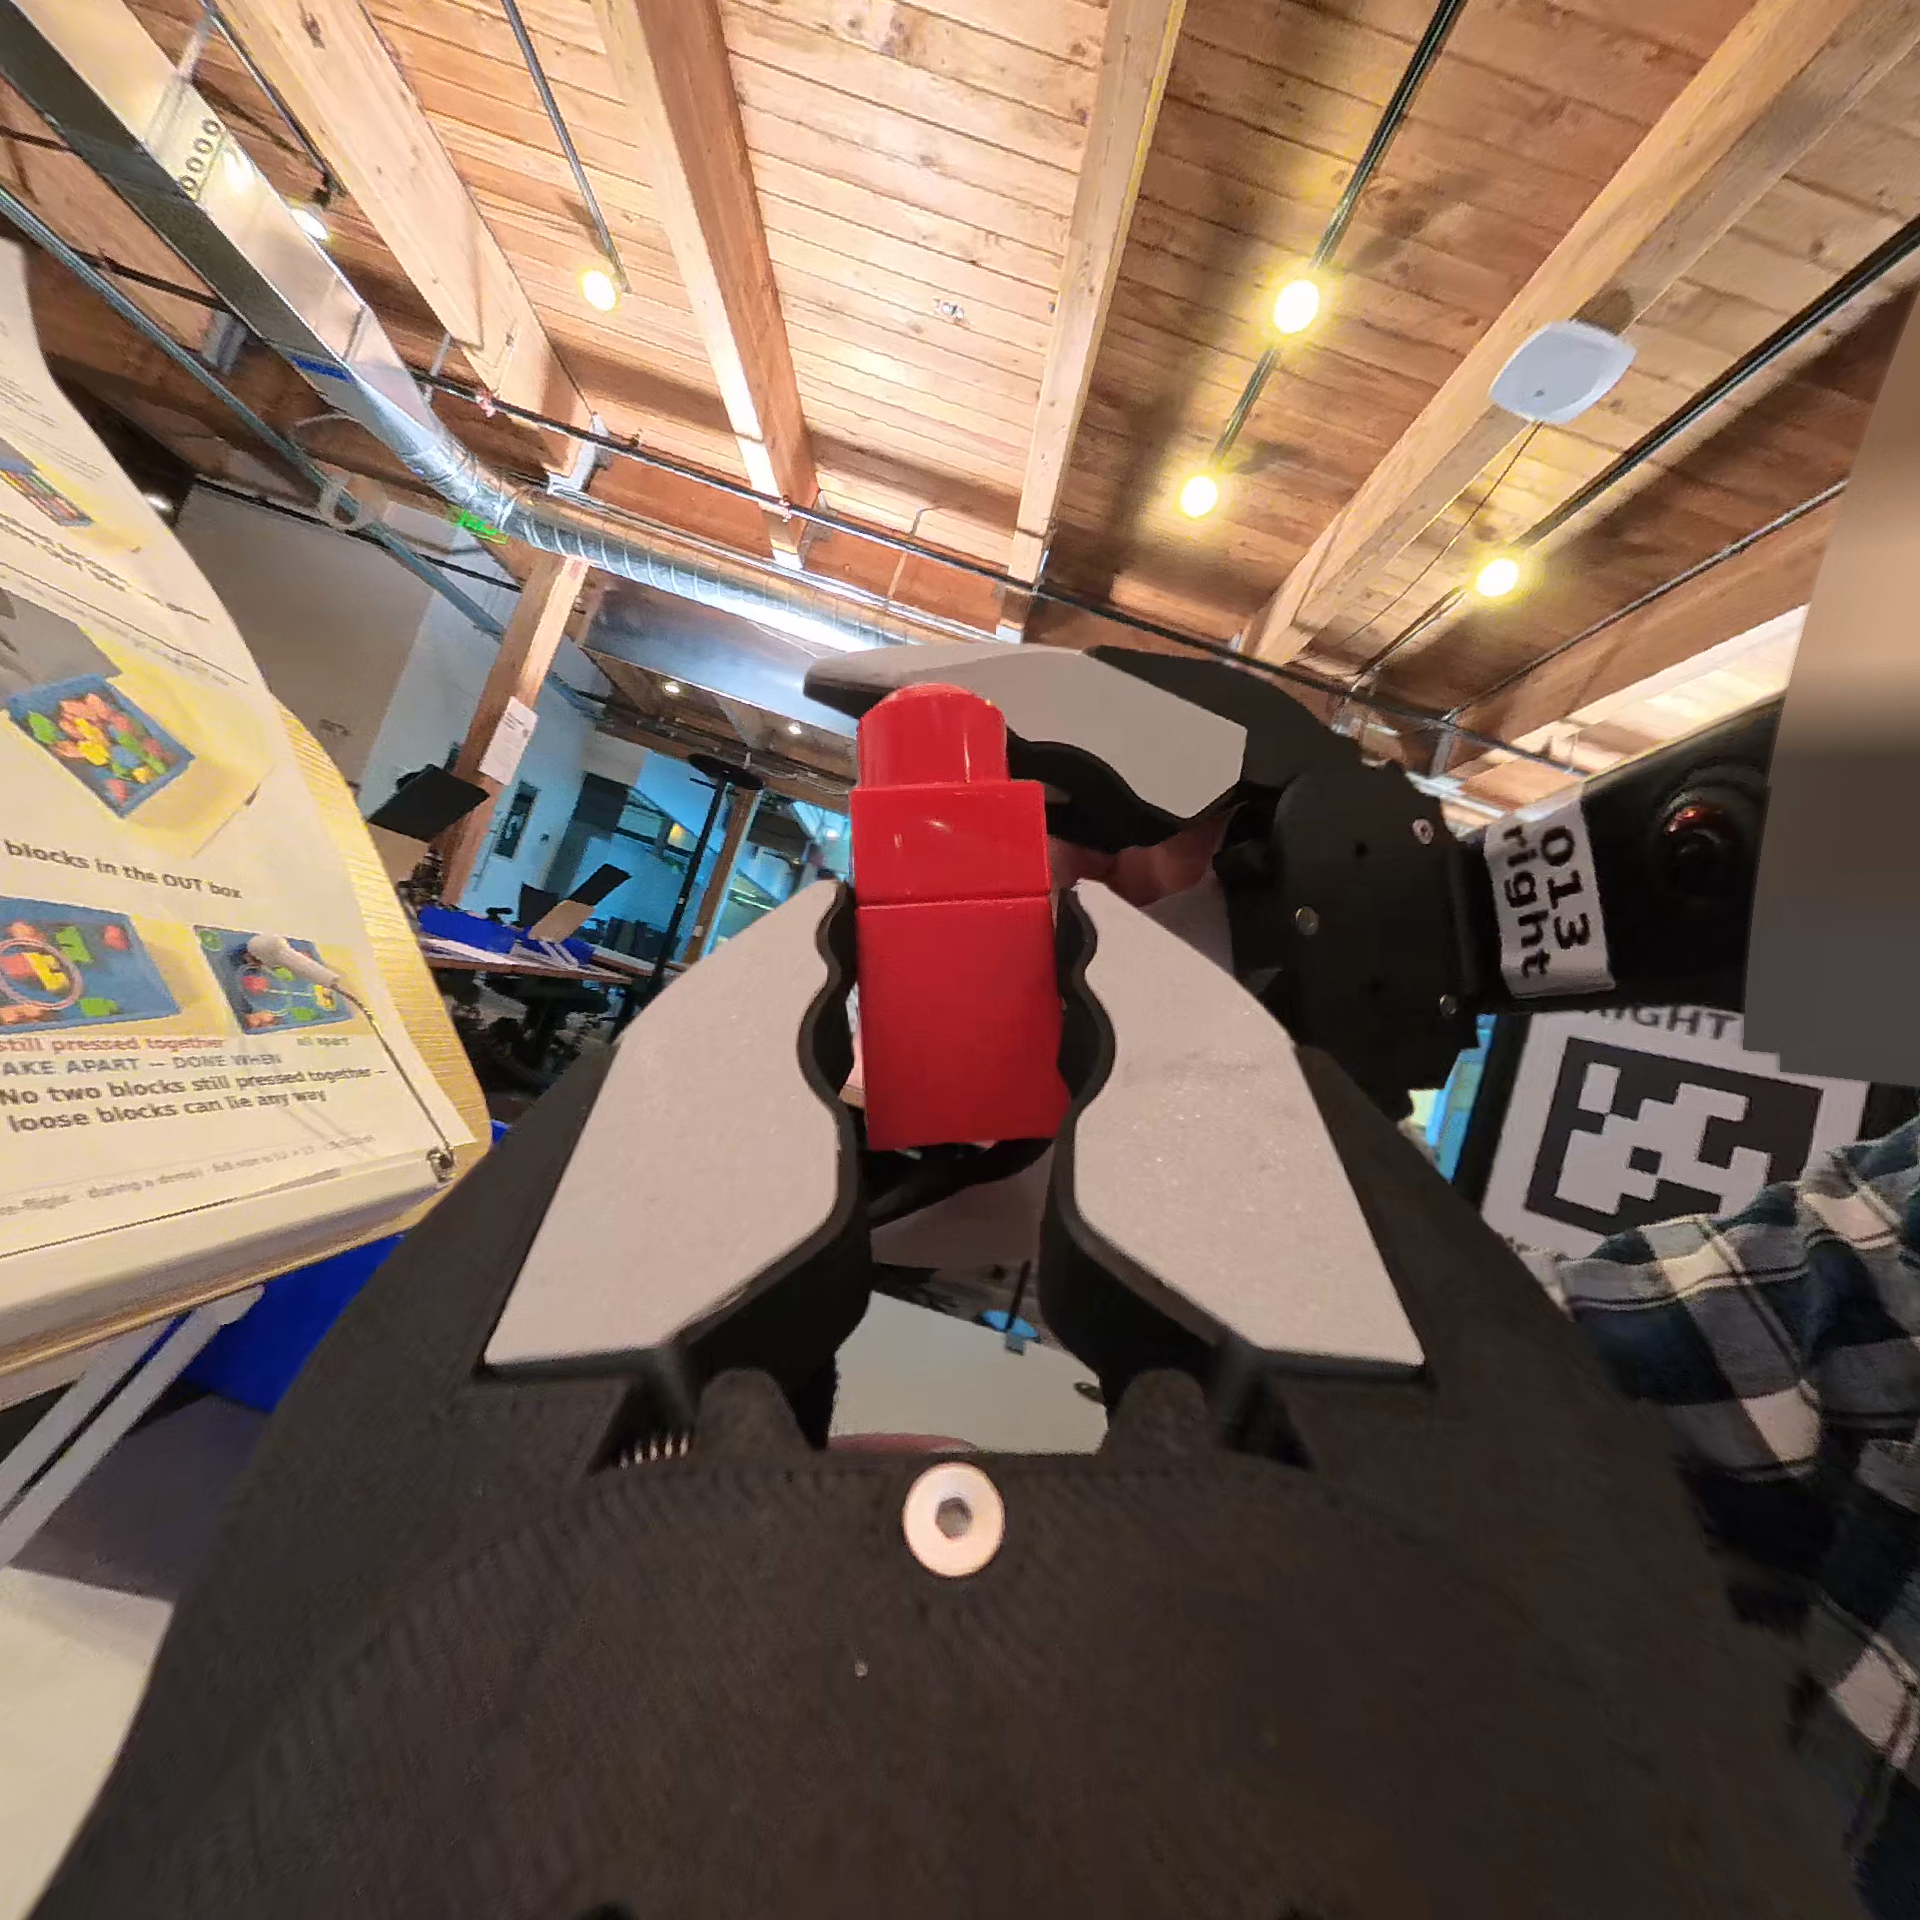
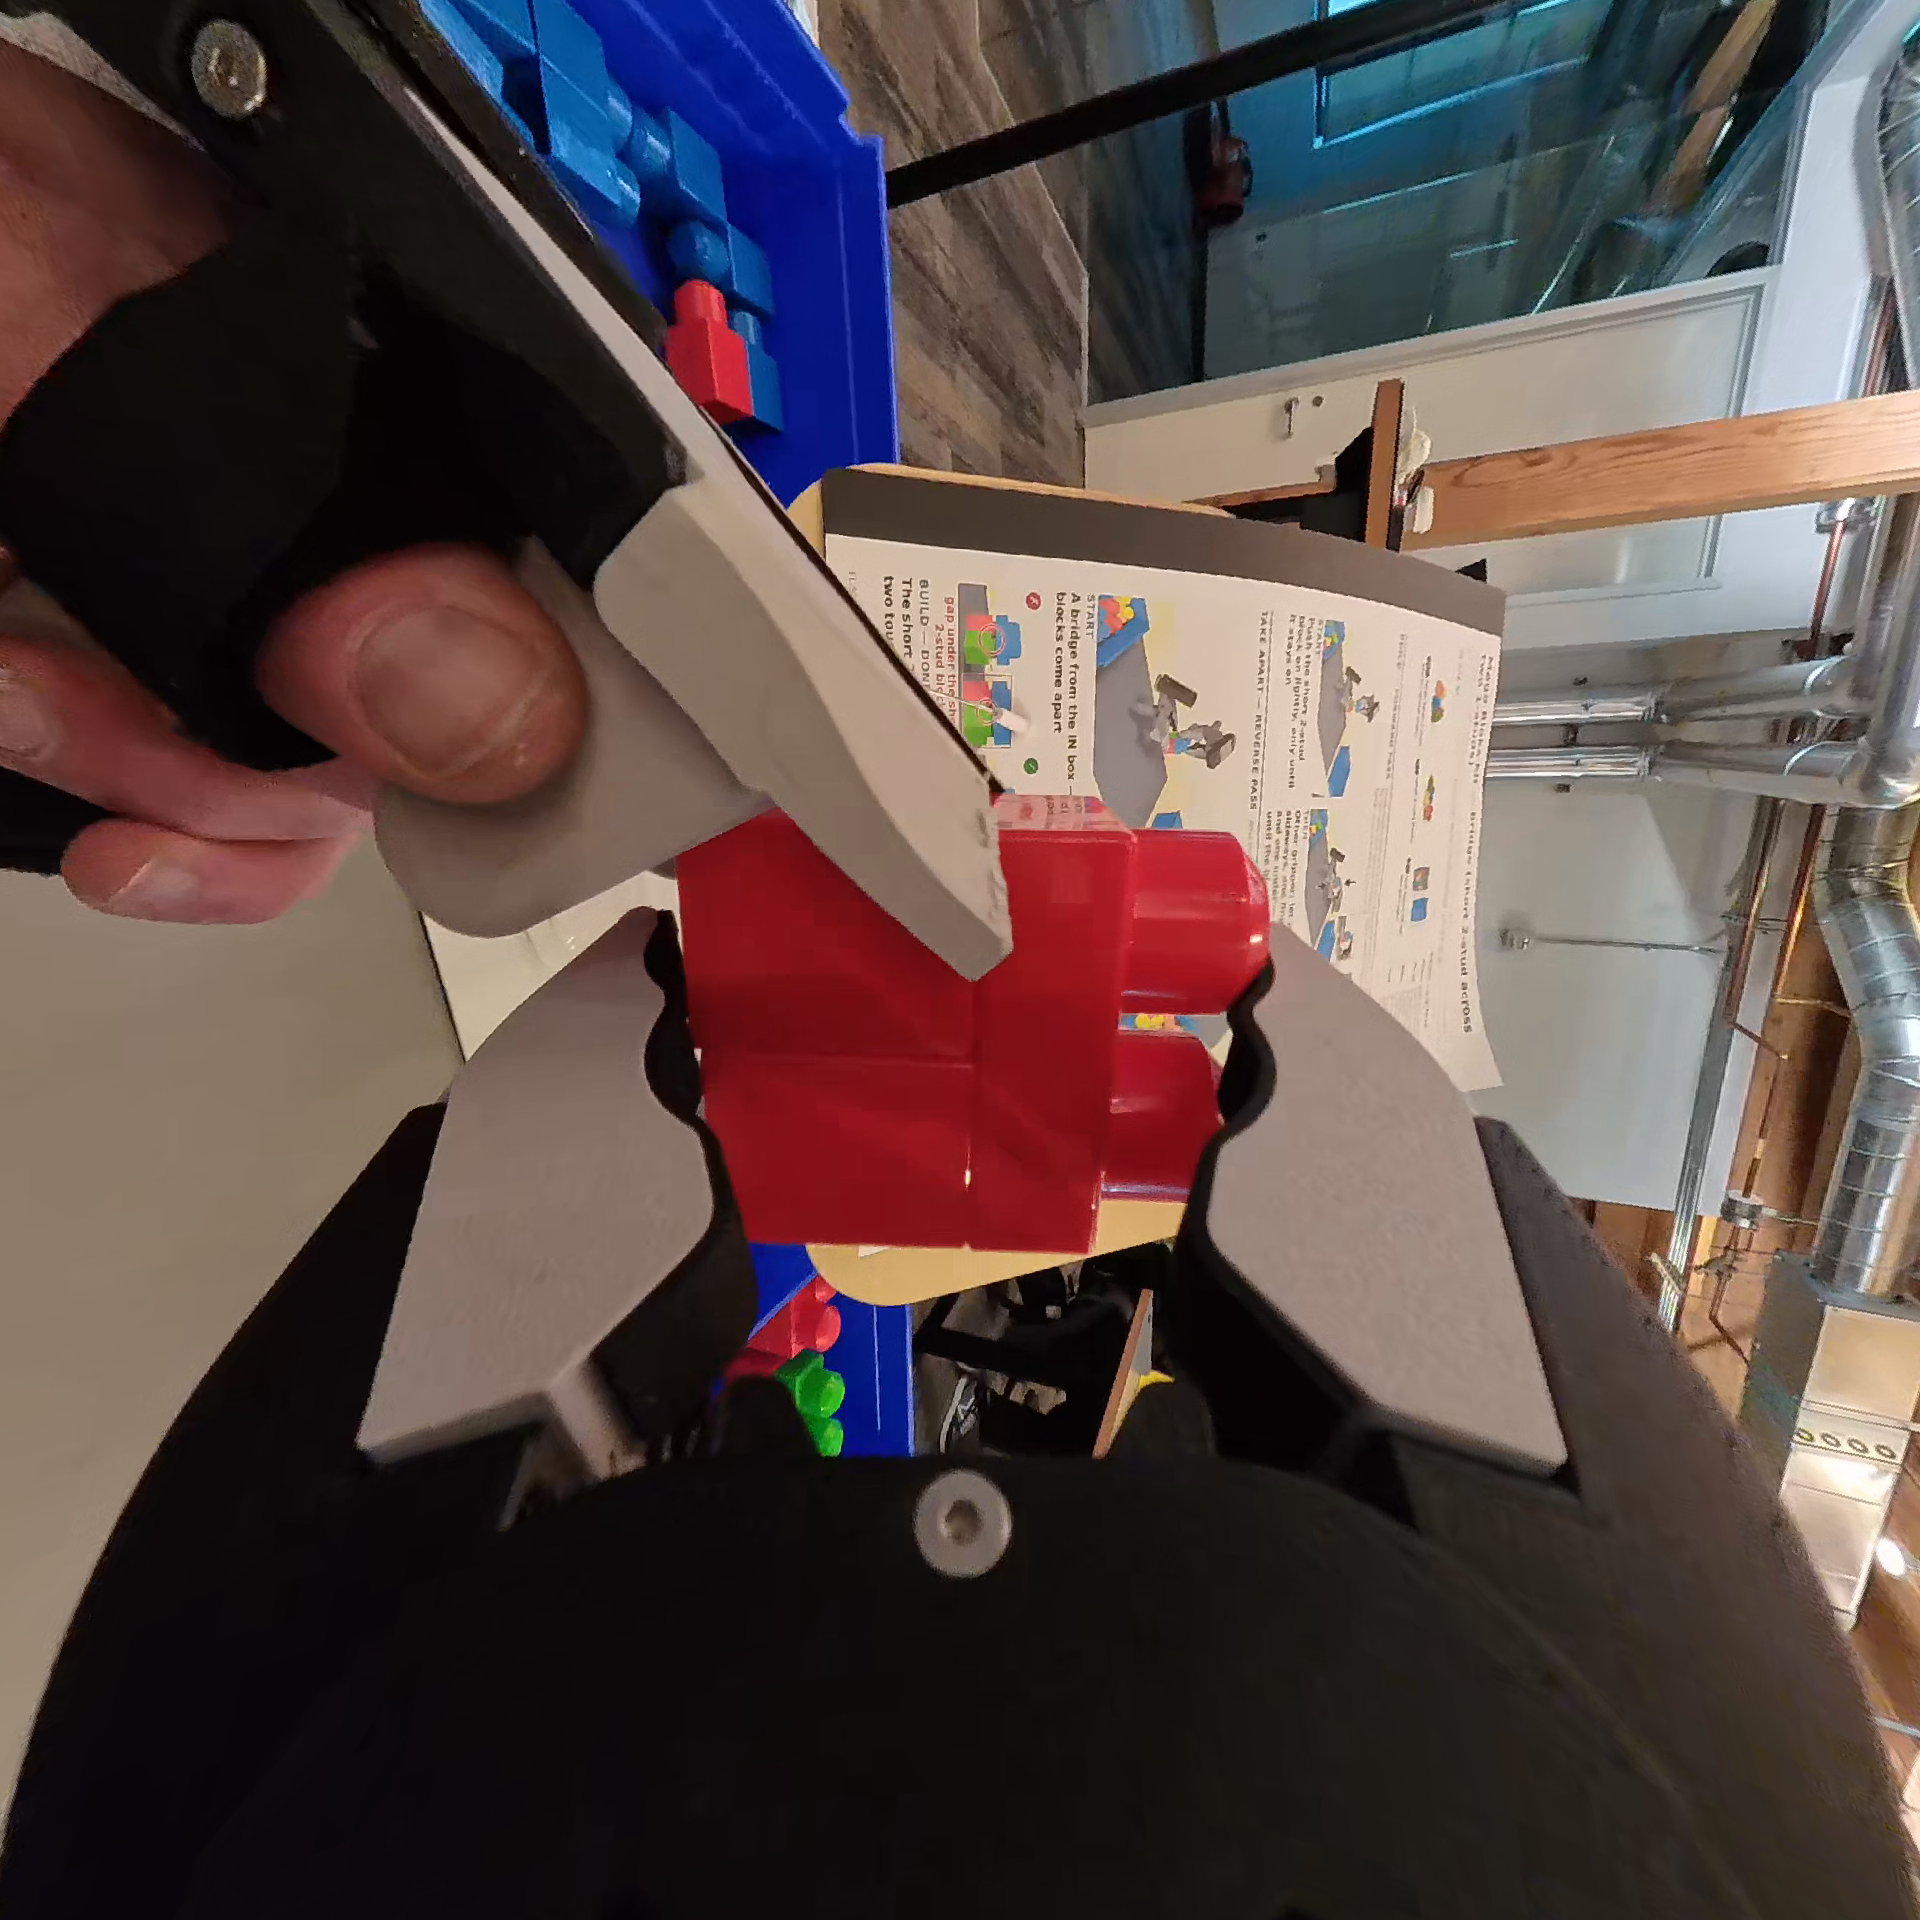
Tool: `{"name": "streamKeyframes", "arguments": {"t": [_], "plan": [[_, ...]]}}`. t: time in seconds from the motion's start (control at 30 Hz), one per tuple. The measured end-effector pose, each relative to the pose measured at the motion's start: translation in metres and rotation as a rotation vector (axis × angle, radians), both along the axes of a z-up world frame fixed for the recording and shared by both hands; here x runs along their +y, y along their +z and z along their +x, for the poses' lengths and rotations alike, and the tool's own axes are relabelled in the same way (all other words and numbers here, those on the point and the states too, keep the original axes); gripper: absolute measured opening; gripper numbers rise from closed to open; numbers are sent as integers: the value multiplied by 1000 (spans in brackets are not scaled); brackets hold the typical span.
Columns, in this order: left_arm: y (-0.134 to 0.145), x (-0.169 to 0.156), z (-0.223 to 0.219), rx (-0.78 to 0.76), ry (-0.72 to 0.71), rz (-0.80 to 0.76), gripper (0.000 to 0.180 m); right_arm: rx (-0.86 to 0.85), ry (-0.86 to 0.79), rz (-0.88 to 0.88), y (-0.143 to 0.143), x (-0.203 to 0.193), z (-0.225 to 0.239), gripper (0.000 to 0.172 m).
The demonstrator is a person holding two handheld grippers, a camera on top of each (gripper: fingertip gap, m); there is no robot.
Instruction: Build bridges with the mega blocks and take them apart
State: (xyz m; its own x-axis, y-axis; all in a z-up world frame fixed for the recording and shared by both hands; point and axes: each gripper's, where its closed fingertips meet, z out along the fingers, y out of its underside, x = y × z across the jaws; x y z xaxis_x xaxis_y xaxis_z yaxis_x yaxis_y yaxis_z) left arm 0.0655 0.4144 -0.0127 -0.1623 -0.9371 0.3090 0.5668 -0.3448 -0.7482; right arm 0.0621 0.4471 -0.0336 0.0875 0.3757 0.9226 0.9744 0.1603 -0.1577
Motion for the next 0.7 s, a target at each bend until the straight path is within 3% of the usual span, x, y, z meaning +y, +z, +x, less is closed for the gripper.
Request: {"name": "streamKeyframes", "arguments": {"t": [0.43, 0.63, 0.7], "plan": [[5, -3, -3, -19, -58, 15, 36, -67, -16, 56, 5, -4, 2, 98], [-1, 2, 0, 20, -67, -17, 36, -30, -32, -25, -3, 0, 3, 100], [1, 4, -2, 9, -79, -23, 36, -21, 24, -43, -2, -5, 0, 112]]}}
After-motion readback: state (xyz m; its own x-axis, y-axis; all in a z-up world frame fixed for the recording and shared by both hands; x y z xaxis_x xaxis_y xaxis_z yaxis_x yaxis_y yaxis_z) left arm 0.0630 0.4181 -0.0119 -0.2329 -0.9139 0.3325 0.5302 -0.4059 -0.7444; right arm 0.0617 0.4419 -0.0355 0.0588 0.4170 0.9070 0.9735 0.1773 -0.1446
